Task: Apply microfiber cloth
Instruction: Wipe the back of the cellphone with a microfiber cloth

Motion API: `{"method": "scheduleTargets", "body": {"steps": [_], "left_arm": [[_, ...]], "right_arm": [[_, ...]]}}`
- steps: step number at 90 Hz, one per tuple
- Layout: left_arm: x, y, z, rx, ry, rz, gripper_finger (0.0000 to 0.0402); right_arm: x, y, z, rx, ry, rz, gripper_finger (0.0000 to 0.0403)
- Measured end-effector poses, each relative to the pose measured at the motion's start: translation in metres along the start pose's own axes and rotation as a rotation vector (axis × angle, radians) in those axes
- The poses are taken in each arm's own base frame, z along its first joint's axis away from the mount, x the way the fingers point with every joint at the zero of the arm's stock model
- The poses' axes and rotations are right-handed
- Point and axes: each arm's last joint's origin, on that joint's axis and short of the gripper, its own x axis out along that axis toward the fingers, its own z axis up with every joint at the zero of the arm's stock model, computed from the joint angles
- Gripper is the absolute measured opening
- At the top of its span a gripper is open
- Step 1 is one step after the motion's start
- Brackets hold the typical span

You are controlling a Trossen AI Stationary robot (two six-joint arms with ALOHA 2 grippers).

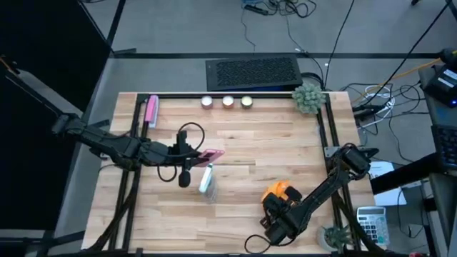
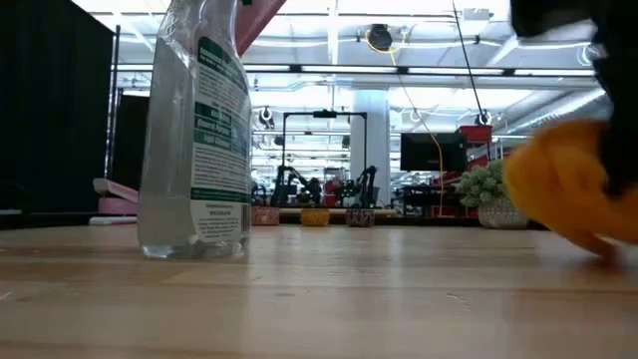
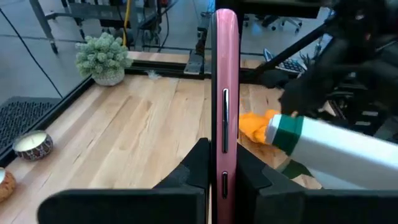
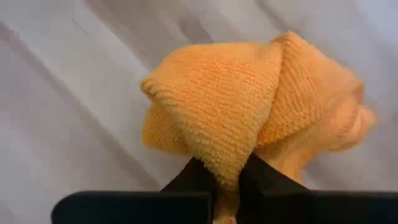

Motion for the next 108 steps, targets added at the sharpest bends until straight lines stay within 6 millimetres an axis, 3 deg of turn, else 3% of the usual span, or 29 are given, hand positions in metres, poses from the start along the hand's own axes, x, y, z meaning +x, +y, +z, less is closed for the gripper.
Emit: {"method": "scheduleTargets", "body": {"steps": [27, 42, 55, 74, 88, 108], "left_arm": [[-0.006, -0.001, 0.002, -0.002, -0.015, -0.003, 0.0011], [-0.022, -0.004, 0.011, -0.024, -0.089, -0.035, 0.0011], [-0.038, -0.010, 0.022, -0.058, -0.185, -0.098, 0.0011], [-0.052, -0.017, 0.029, -0.061, -0.262, -0.166, 0.0011], [-0.055, -0.025, 0.036, -0.073, -0.293, -0.204, 0.0011], [-0.043, -0.040, 0.040, -0.057, -0.270, -0.225, 0.0011]], "right_arm": [[-0.072, 0.005, 0.043, -0.070, -0.322, 0.028, 0.0003], [-0.097, 0.003, 0.059, -0.092, -0.476, 0.028, 0.0002], [-0.108, 0.002, 0.072, -0.107, -0.563, 0.014, 0.0002], [-0.110, 0.002, 0.075, -0.106, -0.634, -0.005, 0.0002], [-0.110, 0.002, 0.075, -0.104, -0.631, -0.003, 0.0002], [-0.112, 0.003, 0.073, -0.033, -0.694, 0.011, 0.0002]]}}
